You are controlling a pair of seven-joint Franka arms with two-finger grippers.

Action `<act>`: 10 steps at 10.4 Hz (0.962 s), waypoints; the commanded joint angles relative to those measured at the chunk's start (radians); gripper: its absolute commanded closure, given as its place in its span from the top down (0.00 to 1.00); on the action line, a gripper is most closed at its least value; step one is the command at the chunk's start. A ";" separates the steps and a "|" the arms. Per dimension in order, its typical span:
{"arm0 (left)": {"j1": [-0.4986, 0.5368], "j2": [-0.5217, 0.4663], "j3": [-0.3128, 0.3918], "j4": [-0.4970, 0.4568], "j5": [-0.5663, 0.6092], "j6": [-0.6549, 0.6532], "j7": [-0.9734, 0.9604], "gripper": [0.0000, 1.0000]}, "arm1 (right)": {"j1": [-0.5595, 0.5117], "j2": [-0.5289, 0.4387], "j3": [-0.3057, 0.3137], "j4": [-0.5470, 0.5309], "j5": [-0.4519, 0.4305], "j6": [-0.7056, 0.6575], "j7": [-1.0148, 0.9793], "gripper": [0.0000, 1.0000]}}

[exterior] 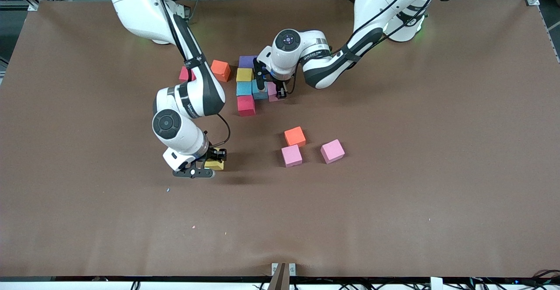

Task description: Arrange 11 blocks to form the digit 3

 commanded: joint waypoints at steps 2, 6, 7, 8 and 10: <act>0.013 0.010 0.012 -0.013 0.036 0.014 0.052 0.28 | 0.009 0.004 0.000 0.012 -0.004 0.003 0.038 0.26; 0.014 0.002 0.011 -0.029 0.036 0.014 0.052 0.28 | 0.029 0.007 0.001 0.065 -0.005 -0.010 0.110 0.26; 0.014 0.004 0.011 -0.030 0.036 0.014 0.050 0.28 | 0.033 0.015 0.001 0.071 -0.005 -0.010 0.118 0.26; 0.014 0.002 0.011 -0.034 0.036 0.014 0.049 0.28 | 0.034 0.015 0.001 0.076 -0.005 -0.011 0.118 0.26; 0.016 -0.007 0.009 -0.038 0.034 0.012 0.046 0.28 | 0.034 0.016 0.001 0.076 -0.007 -0.011 0.120 0.26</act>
